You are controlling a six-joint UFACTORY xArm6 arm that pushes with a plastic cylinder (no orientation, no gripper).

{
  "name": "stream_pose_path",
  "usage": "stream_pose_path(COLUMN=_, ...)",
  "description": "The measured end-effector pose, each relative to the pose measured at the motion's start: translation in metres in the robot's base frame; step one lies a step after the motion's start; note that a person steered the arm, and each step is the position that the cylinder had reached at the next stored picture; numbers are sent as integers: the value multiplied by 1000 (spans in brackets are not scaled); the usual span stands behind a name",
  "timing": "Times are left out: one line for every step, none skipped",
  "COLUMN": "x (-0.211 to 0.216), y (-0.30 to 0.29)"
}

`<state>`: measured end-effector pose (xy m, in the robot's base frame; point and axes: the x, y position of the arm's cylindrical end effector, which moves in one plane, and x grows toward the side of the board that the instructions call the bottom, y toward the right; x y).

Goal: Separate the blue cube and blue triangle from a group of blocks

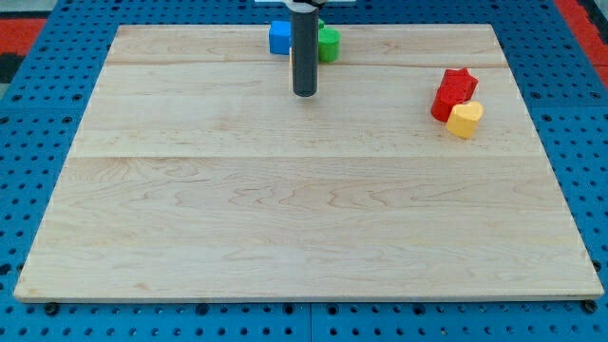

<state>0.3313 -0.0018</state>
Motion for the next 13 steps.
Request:
stream_pose_path(x=-1, y=0)
stream_pose_path(x=7, y=-1)
stream_pose_path(x=17, y=0)
stream_pose_path(x=31, y=7)
stream_pose_path(x=46, y=7)
stream_pose_path(x=47, y=7)
stream_pose_path(x=41, y=4)
stream_pose_path(x=25, y=-25)
stream_pose_path(x=6, y=-52)
stream_pose_path(x=-20, y=-77)
stream_pose_path(x=-48, y=-98)
stream_pose_path(x=-79, y=-102)
stream_pose_path(x=-99, y=-102)
